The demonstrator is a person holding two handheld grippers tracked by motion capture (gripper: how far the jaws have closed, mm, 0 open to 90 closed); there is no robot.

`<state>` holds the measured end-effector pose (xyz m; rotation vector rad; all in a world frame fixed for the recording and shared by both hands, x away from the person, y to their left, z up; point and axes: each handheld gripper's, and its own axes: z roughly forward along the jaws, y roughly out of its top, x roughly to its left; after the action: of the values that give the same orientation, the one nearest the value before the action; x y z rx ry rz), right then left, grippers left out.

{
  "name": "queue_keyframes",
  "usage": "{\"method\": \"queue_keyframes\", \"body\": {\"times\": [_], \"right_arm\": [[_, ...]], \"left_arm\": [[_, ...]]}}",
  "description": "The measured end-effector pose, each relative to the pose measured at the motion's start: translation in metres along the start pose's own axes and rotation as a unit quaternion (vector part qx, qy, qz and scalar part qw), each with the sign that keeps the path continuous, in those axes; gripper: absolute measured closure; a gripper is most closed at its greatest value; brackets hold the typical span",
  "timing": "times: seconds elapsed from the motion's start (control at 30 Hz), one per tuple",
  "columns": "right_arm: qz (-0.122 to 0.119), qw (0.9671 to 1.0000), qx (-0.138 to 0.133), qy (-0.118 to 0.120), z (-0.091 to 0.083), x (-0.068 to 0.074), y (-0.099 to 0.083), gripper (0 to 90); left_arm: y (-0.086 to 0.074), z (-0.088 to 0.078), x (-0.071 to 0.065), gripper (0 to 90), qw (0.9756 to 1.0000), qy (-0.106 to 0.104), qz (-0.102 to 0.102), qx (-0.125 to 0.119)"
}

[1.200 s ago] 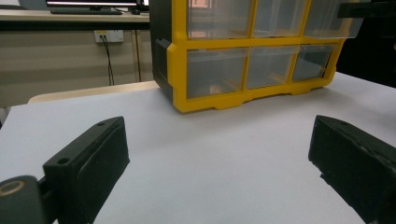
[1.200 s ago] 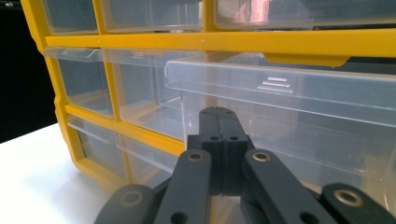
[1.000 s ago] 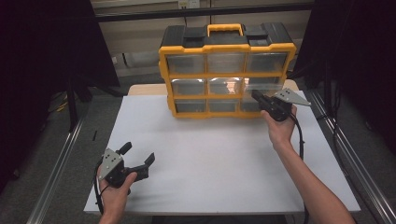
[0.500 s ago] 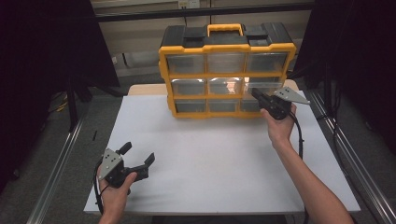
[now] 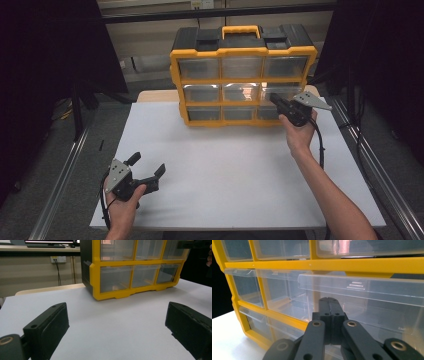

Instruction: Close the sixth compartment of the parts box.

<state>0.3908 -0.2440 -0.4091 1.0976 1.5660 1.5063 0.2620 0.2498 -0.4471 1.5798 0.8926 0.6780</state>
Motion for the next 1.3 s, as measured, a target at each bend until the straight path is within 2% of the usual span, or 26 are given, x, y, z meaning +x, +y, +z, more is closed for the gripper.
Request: {"method": "queue_keyframes", "body": {"times": [0.1, 0.3, 0.47, 0.67, 0.7, 0.73, 0.87, 0.97, 1.13, 1.2, 1.23, 1.3], "right_arm": [[0.0, 1.0, 0.0, 0.001, 0.001, -0.001, 0.0, 90.0], [0.001, 1.0, 0.002, -0.005, 0.003, -0.002, -0.001, 90.0], [-0.002, 1.0, 0.004, -0.008, 0.004, -0.004, -0.001, 90.0], [0.003, 0.9999, 0.006, -0.012, 0.005, -0.006, -0.002, 90.0], [0.004, 0.9999, 0.007, -0.012, 0.006, -0.007, -0.002, 90.0], [0.003, 0.9999, 0.007, -0.013, 0.006, -0.007, -0.002, 90.0], [0.0, 0.9998, 0.009, -0.017, 0.007, -0.008, -0.001, 90.0], [0.0, 0.9998, 0.009, -0.016, 0.008, -0.009, 0.0, 90.0], [0.001, 0.9998, 0.01, -0.018, 0.009, -0.009, 0.0, 90.0], [0.0, 0.9997, 0.012, -0.02, 0.01, -0.01, 0.0, 90.0], [0.0, 0.9997, 0.012, -0.02, 0.01, -0.01, 0.001, 90.0], [0.001, 0.9997, 0.013, -0.022, 0.012, -0.011, 0.001, 90.0]], "left_arm": [[0.0, 0.0, 0.0, 4.9, 1.0, -0.002, 0.0, 0.0], [0.0, -0.001, 0.001, 5.0, 1.0, 0.007, 0.004, 0.001], [0.0, 0.0, 0.0, 4.9, 1.0, 0.0, -0.001, 0.0], [0.0, 0.0, 0.0, 4.9, 1.0, 0.001, -0.001, 0.0], [0.0, 0.0, 0.001, 5.0, 1.0, 0.002, 0.005, 0.003], [-0.001, 0.001, 0.001, 4.9, 1.0, -0.001, 0.002, 0.003], [-0.001, 0.001, 0.001, 4.9, 0.9999, 0.002, 0.009, 0.01], [-0.001, 0.002, 0.0, 4.9, 1.0, 0.001, -0.002, 0.004], [-0.001, 0.002, 0.001, 5.0, 0.9999, 0.005, 0.002, 0.009], [-0.002, 0.004, -0.001, 5.0, 0.9999, 0.001, -0.012, 0.004], [-0.002, 0.004, 0.0, 5.0, 0.9999, -0.001, -0.001, 0.013], [-0.002, 0.005, 0.0, 4.9, 0.9999, -0.002, -0.004, 0.01]]}}
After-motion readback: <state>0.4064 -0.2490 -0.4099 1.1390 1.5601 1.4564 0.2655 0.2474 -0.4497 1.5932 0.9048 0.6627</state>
